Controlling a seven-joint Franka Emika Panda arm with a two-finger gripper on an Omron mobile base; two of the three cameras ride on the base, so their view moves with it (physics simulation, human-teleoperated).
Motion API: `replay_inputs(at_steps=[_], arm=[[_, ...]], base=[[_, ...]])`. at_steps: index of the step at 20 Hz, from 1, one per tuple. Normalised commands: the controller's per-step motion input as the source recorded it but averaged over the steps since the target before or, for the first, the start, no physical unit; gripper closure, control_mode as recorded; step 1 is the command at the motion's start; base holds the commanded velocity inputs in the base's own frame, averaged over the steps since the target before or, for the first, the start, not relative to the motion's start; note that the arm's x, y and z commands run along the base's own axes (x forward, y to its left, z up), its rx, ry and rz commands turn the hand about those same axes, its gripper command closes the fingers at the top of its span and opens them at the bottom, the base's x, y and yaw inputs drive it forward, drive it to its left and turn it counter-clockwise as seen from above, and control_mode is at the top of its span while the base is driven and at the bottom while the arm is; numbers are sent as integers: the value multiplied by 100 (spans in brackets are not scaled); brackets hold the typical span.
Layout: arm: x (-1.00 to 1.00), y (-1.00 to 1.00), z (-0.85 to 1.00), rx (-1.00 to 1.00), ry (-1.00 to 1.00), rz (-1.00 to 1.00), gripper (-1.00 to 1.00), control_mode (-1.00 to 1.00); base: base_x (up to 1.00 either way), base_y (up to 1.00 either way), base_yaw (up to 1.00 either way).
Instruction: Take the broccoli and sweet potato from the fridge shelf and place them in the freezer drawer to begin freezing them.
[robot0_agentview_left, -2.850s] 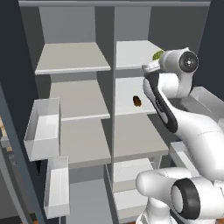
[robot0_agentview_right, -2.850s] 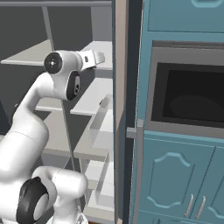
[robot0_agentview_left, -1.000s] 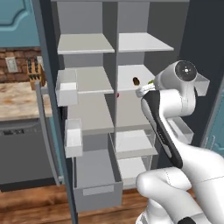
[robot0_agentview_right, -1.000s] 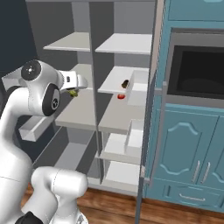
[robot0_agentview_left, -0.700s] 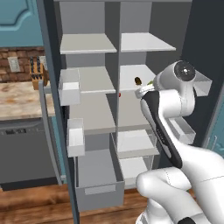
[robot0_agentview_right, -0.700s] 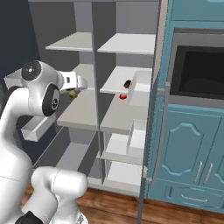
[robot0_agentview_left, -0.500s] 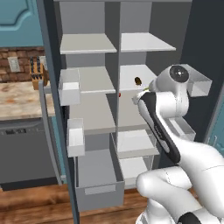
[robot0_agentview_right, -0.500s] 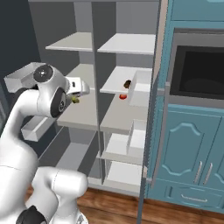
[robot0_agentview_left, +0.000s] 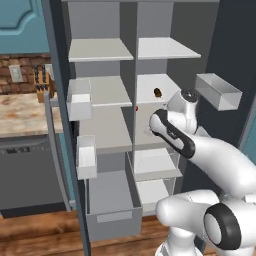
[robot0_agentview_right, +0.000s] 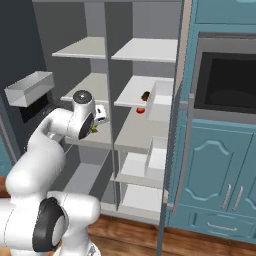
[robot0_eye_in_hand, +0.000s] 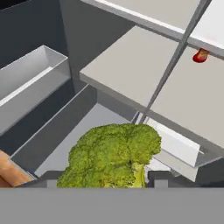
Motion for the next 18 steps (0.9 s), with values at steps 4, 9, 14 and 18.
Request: replay_inputs(at_steps=[4, 9, 14, 18], arm=[[8, 46, -100, -2, 11, 17, 100, -100], [0, 49, -98, -6, 17, 6, 100, -100], [0, 39, -80, -3, 17, 6, 100, -100], [3, 18, -56, 0, 19, 7, 100, -100]], base=[[0, 0, 0], [0, 0, 0], [0, 0, 0], [0, 0, 0]])
